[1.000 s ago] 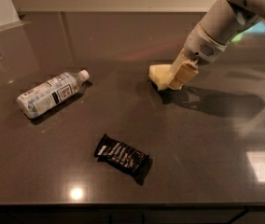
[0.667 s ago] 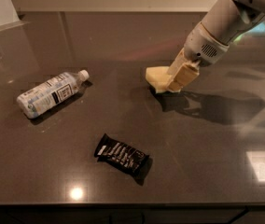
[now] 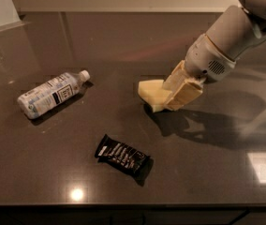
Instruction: Move sponge near rxbar chocolate
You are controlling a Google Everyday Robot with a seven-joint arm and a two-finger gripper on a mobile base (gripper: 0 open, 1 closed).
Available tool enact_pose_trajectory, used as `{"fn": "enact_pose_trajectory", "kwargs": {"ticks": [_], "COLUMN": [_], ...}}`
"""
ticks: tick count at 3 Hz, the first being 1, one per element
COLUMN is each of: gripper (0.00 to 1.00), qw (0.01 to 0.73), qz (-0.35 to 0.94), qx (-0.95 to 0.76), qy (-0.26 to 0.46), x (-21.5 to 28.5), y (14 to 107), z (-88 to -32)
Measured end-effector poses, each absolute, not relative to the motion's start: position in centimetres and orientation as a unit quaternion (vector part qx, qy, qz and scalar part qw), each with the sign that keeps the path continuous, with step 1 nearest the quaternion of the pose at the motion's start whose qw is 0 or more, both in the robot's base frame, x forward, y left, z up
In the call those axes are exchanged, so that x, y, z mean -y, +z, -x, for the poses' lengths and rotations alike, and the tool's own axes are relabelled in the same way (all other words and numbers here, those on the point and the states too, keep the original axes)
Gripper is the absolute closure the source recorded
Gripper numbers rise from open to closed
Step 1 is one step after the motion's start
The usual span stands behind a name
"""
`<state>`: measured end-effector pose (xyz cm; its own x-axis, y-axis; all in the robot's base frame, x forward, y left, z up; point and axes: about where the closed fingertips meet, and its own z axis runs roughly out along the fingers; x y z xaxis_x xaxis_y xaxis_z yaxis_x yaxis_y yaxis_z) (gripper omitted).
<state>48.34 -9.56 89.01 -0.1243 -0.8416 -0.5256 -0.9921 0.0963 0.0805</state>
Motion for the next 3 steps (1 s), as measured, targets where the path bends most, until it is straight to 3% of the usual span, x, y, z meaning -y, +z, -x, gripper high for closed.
{"fn": "enact_pose_trajectory", "kwargs": {"ticks": [2, 3], "gripper": [1.0, 0.82], "qw": [0.172, 0.165], "qz": [0.675, 0.685], "qx": [-0.685, -0.677], "qy": [0.213, 0.212], "x": [7.6, 6.9], "y": [87.8, 86.9], "z": [-43.4, -42.1]}}
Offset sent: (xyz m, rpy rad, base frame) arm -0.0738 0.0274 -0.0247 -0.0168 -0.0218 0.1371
